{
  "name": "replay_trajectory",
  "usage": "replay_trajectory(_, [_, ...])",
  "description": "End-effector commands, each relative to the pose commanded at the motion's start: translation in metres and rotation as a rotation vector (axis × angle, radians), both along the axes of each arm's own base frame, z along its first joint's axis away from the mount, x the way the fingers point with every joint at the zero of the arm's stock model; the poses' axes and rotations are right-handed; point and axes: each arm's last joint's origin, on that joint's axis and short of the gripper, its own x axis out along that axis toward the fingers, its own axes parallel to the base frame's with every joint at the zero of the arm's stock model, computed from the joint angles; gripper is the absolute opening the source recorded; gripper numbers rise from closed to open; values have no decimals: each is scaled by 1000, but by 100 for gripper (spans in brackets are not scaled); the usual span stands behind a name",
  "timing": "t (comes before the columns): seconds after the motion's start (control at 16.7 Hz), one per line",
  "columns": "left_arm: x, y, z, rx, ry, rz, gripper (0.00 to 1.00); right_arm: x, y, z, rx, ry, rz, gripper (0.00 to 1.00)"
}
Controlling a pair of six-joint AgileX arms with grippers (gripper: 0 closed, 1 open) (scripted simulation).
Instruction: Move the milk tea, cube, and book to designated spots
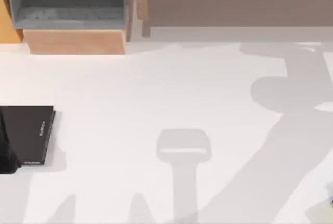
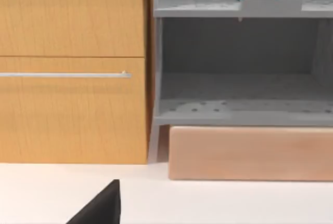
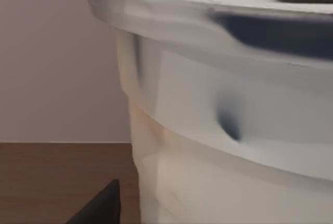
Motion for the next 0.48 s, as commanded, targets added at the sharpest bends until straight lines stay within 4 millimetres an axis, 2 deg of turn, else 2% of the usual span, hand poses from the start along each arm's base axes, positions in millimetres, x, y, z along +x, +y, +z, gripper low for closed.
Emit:
replay_trajectory(0.24, [0,0,0,0,0,0,100,0,0,0,0,0,0,100])
replay_trajectory(0.48, [0,0,0,0,0,0,100,0,0,0,0,0,0,70])
